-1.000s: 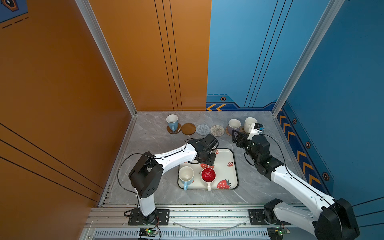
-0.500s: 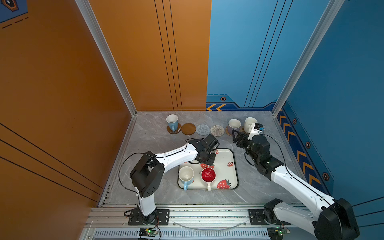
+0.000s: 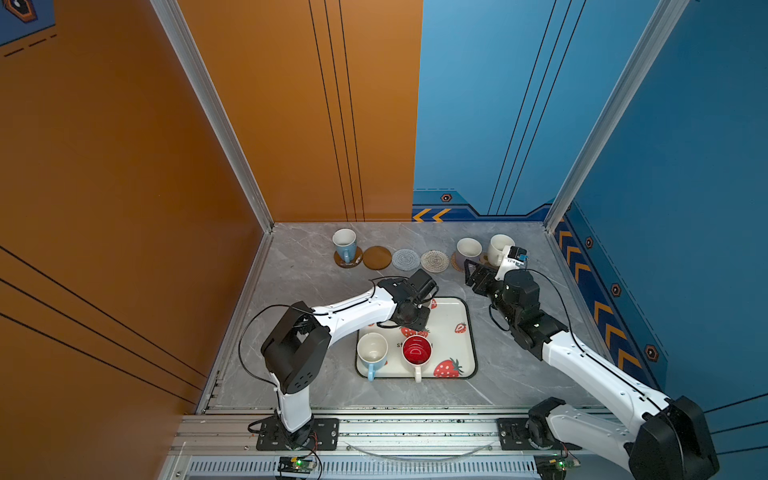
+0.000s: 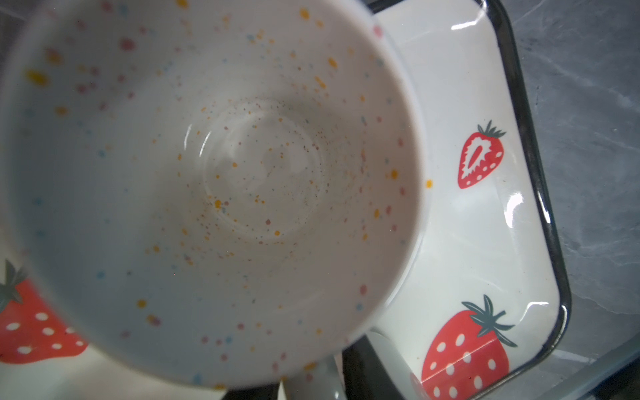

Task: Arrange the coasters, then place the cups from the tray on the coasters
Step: 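Lift the speckled white mug off the tray with the left gripper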

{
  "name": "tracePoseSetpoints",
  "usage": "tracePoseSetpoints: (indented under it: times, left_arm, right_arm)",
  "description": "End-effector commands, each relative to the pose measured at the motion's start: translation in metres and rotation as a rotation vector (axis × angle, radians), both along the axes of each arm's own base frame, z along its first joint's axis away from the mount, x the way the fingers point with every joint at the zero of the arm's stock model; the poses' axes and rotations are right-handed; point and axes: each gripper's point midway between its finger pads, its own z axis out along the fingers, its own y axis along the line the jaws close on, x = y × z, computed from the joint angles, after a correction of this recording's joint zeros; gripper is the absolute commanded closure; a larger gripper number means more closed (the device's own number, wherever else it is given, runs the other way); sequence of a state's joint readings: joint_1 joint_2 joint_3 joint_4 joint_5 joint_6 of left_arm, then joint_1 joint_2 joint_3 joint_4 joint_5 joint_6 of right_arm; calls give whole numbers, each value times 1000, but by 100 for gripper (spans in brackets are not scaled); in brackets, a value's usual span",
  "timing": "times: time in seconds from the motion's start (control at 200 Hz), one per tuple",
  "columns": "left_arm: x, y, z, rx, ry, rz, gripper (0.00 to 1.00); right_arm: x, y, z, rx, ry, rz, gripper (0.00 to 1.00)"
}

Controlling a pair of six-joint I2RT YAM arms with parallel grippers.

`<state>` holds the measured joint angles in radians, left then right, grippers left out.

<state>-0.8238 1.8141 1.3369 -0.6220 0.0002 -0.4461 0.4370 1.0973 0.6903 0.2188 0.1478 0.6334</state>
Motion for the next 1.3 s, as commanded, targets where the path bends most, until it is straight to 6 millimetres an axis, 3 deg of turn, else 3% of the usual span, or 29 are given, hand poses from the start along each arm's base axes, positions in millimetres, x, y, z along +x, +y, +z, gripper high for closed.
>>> tracePoseSetpoints:
  times: [0.0,0.346,0.551,1.297]
  left_arm:
    - [3,11,-8,55,7,22,71]
    - [3,12,-10,62,11,25,82]
    - [4,13,-8,67,2,29,100]
    - [13,16,33,38,-115,47,100]
  right_arm:
    - [-1,1,0,22,-2,11,21]
    - [0,1,1,27,-4,10,21]
    - [0,1,1,29,-3,10,21]
    - [1,0,1,29,-3,11,21]
